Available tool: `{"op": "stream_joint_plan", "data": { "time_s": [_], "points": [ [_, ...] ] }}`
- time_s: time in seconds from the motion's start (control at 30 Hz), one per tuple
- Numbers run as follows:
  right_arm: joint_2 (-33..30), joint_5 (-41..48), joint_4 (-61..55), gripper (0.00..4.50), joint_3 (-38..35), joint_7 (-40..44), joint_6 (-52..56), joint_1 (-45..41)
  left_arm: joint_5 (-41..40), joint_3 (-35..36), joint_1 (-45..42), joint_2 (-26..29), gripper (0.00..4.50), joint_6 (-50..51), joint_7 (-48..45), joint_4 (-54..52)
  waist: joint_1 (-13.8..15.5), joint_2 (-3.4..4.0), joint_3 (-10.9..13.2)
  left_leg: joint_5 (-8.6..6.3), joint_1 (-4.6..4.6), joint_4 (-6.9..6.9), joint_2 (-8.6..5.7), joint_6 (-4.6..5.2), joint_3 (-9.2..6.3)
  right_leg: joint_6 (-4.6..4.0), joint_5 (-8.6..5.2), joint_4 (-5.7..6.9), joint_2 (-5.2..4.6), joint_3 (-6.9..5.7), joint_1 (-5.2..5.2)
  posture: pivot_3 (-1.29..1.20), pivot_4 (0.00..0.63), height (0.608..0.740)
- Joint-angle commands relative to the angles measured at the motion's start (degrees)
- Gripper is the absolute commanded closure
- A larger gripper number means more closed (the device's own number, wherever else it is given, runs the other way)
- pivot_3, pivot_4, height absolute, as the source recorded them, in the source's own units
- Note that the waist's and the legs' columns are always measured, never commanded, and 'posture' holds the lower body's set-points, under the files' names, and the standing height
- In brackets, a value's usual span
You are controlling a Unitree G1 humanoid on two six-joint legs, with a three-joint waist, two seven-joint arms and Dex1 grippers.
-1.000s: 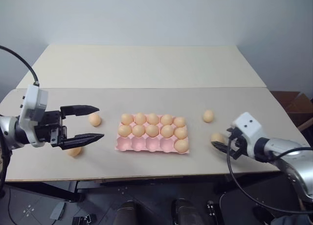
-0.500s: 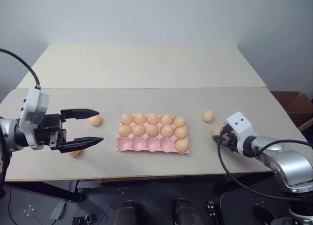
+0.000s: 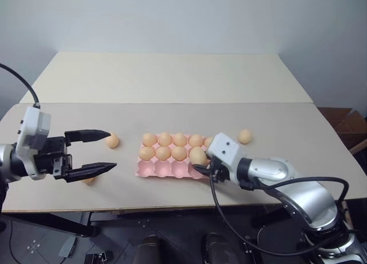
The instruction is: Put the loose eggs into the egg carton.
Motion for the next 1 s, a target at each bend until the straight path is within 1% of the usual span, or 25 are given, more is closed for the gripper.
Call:
{"op": "stream_joint_plan", "data": {
  "time_s": [0.03, 0.1, 0.23, 0.33, 0.4, 0.47, 0.53, 0.67, 0.73, 0.83, 0.93, 1.0],
  "points": [
    [-0.6, -2.4, 0.1, 2.06, 2.0, -0.4, -0.4, -1.4, -0.5, 2.0, 0.2, 0.4, 0.0, -0.6, 0.4, -1.7, -0.1, 0.0, 0.0, 0.0, 0.01, 0.0, 0.01, 0.0, 0.01, 0.0, 0.0, 0.01, 0.01, 0.0, 0.0, 0.0, 0.15, 0.74],
    [-0.6, -2.8, 0.2, 1.44, 1.8, -0.3, -0.3, -1.6, -0.5, 2.2, 0.4, 0.5, 0.0, -0.5, 0.5, -1.9, -0.2, 0.0, 0.0, 0.0, 0.01, 0.0, 0.04, 0.0, 0.02, -0.01, 0.0, 0.05, 0.06, -0.02, -0.01, 0.0, 0.15, 0.74],
    [-1.7, -0.6, -2.0, 0.01, -3.4, 1.3, 0.5, -2.2, -0.7, 2.4, 0.6, 0.7, 0.0, -0.3, 0.5, -1.9, -0.2, 0.0, 0.0, 0.0, 0.01, 0.0, 0.04, 0.0, 0.02, -0.02, 0.0, 0.05, 0.06, -0.02, -0.01, 0.0, 0.15, 0.74],
    [-3.5, 1.3, -3.5, 0.01, -9.3, 3.0, 0.6, -1.5, -0.5, 2.2, 0.5, 0.8, 0.0, -0.5, 0.2, -1.4, -0.1, 0.0, 0.0, 0.0, 0.0, 0.0, 0.04, 0.0, 0.01, -0.01, 0.0, 0.02, 0.05, -0.02, -0.01, 0.0, 0.15, 0.74],
    [-4.2, 3.9, -2.5, 0.01, -15.4, 4.6, 0.2, 0.1, -0.2, 1.6, 0.1, 0.8, 0.0, -0.7, 0.1, -0.9, -0.1, 0.0, 0.0, 0.0, 0.0, 0.0, 0.04, 0.0, 0.02, -0.01, 0.0, 0.01, 0.05, -0.03, 0.0, 0.0, 0.15, 0.74],
    [-7.5, 1.9, -1.3, 0.01, -18.0, 6.1, -4.2, 2.9, 0.0, 1.2, -0.2, 0.7, 0.0, -1.0, 0.1, -0.5, 0.1, 0.0, 0.0, 0.0, 0.0, 0.0, 0.04, 0.0, 0.04, -0.01, -0.01, 0.01, 0.05, -0.05, 0.01, 0.0, 0.15, 0.74],
    [-9.2, 3.7, 1.0, 0.01, -23.0, 8.0, -4.5, 4.9, 0.3, 0.7, -0.7, 0.5, 0.0, -1.3, 0.3, -0.1, 0.2, -0.01, 0.0, 0.0, 0.0, 0.0, 0.02, 0.0, 0.14, -0.01, -0.01, -0.02, 0.03, -0.06, 0.02, 0.0, 0.15, 0.74],
    [-13.2, 5.4, 6.1, 0.01, -31.6, 14.4, -9.8, 11.0, 0.6, 0.2, -1.5, 0.1, 0.0, -1.6, 0.7, 0.4, 0.2, -0.01, 0.0, 0.0, 0.01, -0.01, 0.02, 0.0, 0.19, 0.0, -0.01, -0.01, 0.05, -0.03, 0.03, 0.0, 0.15, 0.74],
    [-15.3, 4.4, 8.3, 0.01, -34.3, 18.3, -15.3, 15.7, 0.7, 0.3, -1.5, 0.1, 0.0, -1.7, 0.5, 0.7, 0.3, -0.01, 0.0, 0.0, 0.0, -0.01, 0.03, 0.0, 0.19, 0.0, -0.01, -0.02, 0.05, -0.03, 0.03, 0.0, 0.15, 0.74],
    [-17.3, 2.4, 10.8, 0.01, -35.7, 20.5, -20.8, 20.3, 1.1, 1.1, -0.9, 0.1, 0.0, -1.9, 0.3, 0.9, 0.3, -0.01, 0.0, 0.0, 0.0, -0.01, 0.02, 0.0, 0.19, 0.02, -0.02, -0.03, 0.05, -0.02, 0.04, 0.0, 0.15, 0.74],
    [-17.1, 2.8, 12.2, 0.01, -35.9, 20.4, -21.9, 20.3, 1.2, 1.7, -0.3, 0.0, 0.0, -1.8, 0.3, 0.9, -0.3, -0.01, 0.0, 0.0, 0.07, -0.01, 0.05, 0.0, 0.22, 0.04, 0.0, 0.01, 0.08, 0.06, 0.04, 0.0, 0.15, 0.74],
    [-16.3, 2.7, 13.2, 0.01, -34.7, 18.7, -21.3, 18.6, 1.1, 2.0, -0.1, -0.1, 0.0, -1.7, 0.5, 0.6, -0.5, -0.01, 0.0, 0.0, 0.12, -0.01, 0.07, 0.0, 0.19, 0.05, -0.01, 0.04, 0.11, 0.08, 0.04, 0.0, 0.15, 0.74]
  ]
}}
